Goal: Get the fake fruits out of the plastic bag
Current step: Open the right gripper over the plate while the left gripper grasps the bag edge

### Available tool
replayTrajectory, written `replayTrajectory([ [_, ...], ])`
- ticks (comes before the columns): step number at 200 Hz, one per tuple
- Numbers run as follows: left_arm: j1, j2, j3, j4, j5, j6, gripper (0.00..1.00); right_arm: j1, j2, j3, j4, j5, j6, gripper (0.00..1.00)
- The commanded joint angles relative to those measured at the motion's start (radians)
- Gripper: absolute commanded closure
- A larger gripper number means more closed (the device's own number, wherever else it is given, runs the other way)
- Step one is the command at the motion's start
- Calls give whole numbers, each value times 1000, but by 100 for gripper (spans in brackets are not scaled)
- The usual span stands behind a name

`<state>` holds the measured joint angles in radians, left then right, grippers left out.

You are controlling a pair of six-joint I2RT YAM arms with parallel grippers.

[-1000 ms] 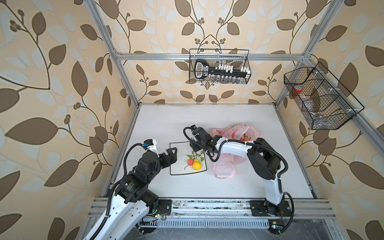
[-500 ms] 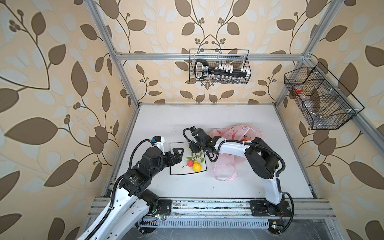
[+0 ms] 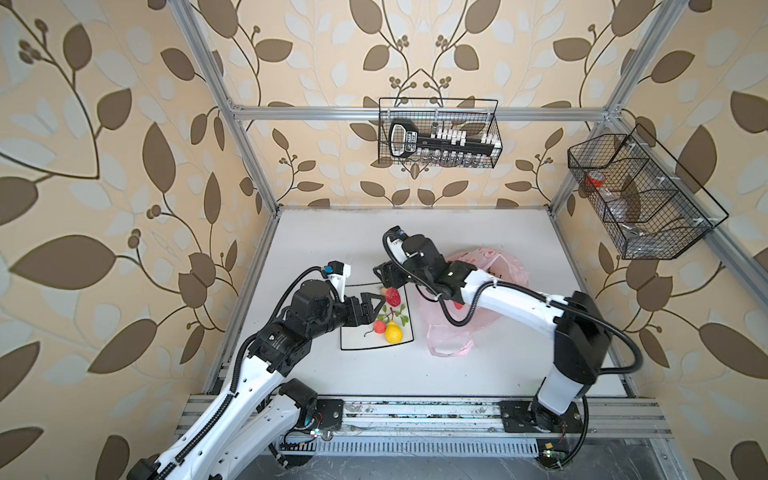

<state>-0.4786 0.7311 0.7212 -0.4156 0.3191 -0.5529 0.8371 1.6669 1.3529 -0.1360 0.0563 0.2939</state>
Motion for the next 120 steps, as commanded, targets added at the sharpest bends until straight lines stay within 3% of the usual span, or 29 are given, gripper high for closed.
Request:
replayTrajectory([
  [1, -38, 39, 58, 81, 109, 58, 5, -26, -154, -98, -23, 40, -6, 25],
  [55, -404, 218, 208, 79, -32, 264, 3, -138, -636, -346, -204, 147, 43, 26],
  [97, -599, 386, 342, 2, -95, 441, 4, -141, -968, -440, -354, 231, 94, 26],
  [120, -716, 525, 459, -107, -196, 535, 4, -141, -1105, -470, -379, 269, 127, 26],
])
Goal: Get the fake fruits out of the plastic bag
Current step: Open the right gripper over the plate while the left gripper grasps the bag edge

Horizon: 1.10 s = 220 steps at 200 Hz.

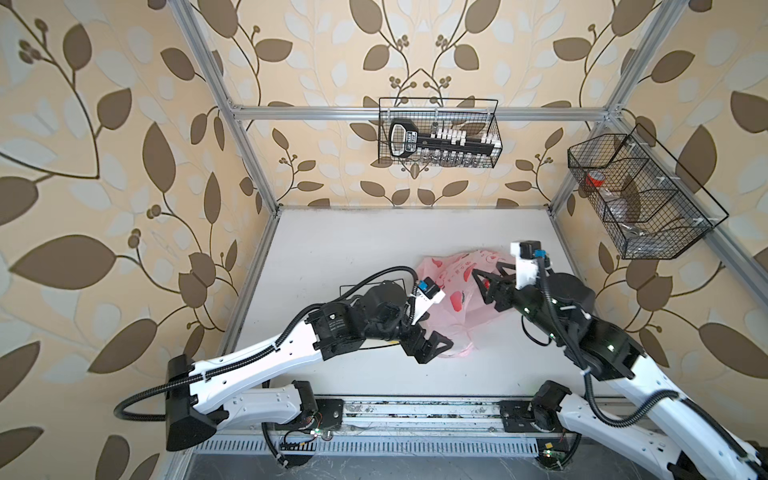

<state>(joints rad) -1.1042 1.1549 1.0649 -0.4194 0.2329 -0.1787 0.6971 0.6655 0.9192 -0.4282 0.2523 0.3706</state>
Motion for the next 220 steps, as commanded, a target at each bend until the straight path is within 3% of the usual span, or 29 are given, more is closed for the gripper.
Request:
replayTrajectory([
  [1, -94, 107, 120, -108, -114, 165, 4, -1, -108, -37, -88, 73, 51, 26],
  [43, -197, 328, 284, -243, -320, 222, 6, -1, -222, -22, -119, 122, 63, 27],
  [95, -226, 431, 343, -290, -379, 239, 11, -1, -260, 7, -141, 125, 67, 27],
  [140, -227, 477, 385, -305, -432, 221, 43, -1, -277, 21, -156, 131, 67, 27],
  [189, -227, 347, 257, -151, -506, 153, 91, -1, -275, 38, -181, 129, 62, 27],
  [206, -228, 241, 154, -38, -561, 98, 100, -1, -263, 46, -179, 121, 53, 27],
  [220, -227, 163, 68, 59, -592, 45, 100, -1, -246, 46, -170, 121, 35, 28],
])
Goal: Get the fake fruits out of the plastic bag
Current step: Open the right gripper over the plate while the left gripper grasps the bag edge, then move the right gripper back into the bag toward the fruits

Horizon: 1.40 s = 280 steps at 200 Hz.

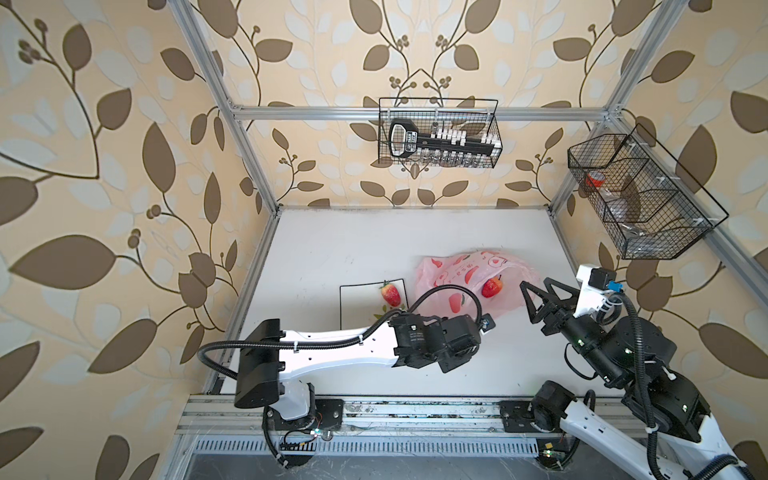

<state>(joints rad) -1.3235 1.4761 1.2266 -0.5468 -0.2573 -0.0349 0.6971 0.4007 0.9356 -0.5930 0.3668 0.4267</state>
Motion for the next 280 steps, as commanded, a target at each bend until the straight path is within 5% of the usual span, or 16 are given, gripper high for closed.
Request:
replayTrajectory([
  [1, -8, -163, -100, 194, -104, -103, 100, -1, 19, 29, -5, 7, -22, 27],
  [60, 2, -387, -411, 545, -278, -397, 100, -1, 134, 40, 67, -71, -62, 30],
  [134, 37, -489, -606, 699, -297, -661, 100, 21, 405, 181, 107, -418, -128, 43],
  [205, 42, -555, -658, 759, -338, -728, 100, 344, 556, 124, 51, -138, -110, 51],
  [280, 43, -597, -678, 808, -365, -768, 100, 360, 470, -232, 234, 148, 242, 61],
])
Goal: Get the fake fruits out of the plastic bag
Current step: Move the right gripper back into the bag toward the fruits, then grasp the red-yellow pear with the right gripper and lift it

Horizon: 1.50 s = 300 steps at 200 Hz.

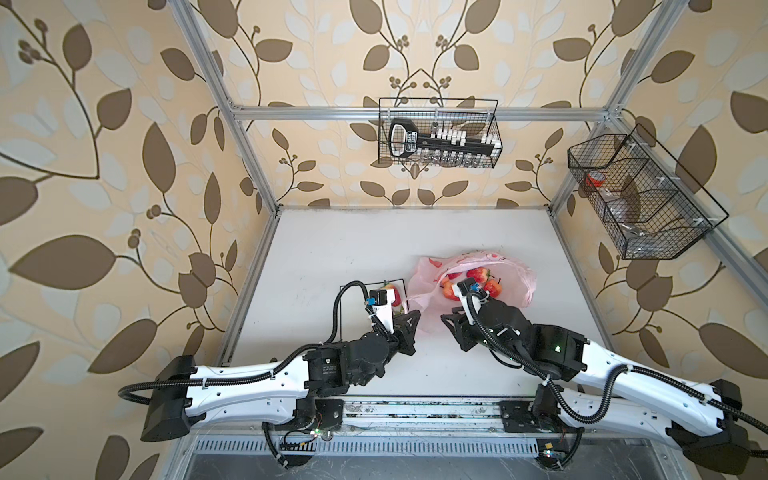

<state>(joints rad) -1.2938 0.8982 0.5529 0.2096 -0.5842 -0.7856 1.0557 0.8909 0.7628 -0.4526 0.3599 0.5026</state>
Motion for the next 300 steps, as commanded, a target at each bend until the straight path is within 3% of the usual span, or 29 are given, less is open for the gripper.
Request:
replayTrajectory([
  [1, 13, -18, -4, 51, -37, -16, 100, 0, -20, -63, 96, 160, 171, 61],
  [30, 13, -21, -10, 33, -21, -17, 100, -40, 48, -82, 153, 209, 262, 58],
  [81, 12, -33, -30, 14, 15, -19, 100, -169, 213, -147, 333, 101, 403, 56],
  [144, 12, -51, -47, 2, 71, 0, 100, -313, 427, -142, 492, 27, 510, 42],
  [189, 13, -34, -29, -21, 139, 47, 100, -389, 580, -74, 502, 34, 422, 35],
  [246, 13, -20, -19, -25, 177, 78, 100, -399, 672, -8, 526, 29, 167, 24],
  [271, 13, -21, -17, -27, 186, 93, 100, -400, 706, 16, 530, 14, 5, 23],
  [300, 13, -19, -10, -33, 198, 108, 100, -405, 781, 71, 496, 15, -89, 23],
])
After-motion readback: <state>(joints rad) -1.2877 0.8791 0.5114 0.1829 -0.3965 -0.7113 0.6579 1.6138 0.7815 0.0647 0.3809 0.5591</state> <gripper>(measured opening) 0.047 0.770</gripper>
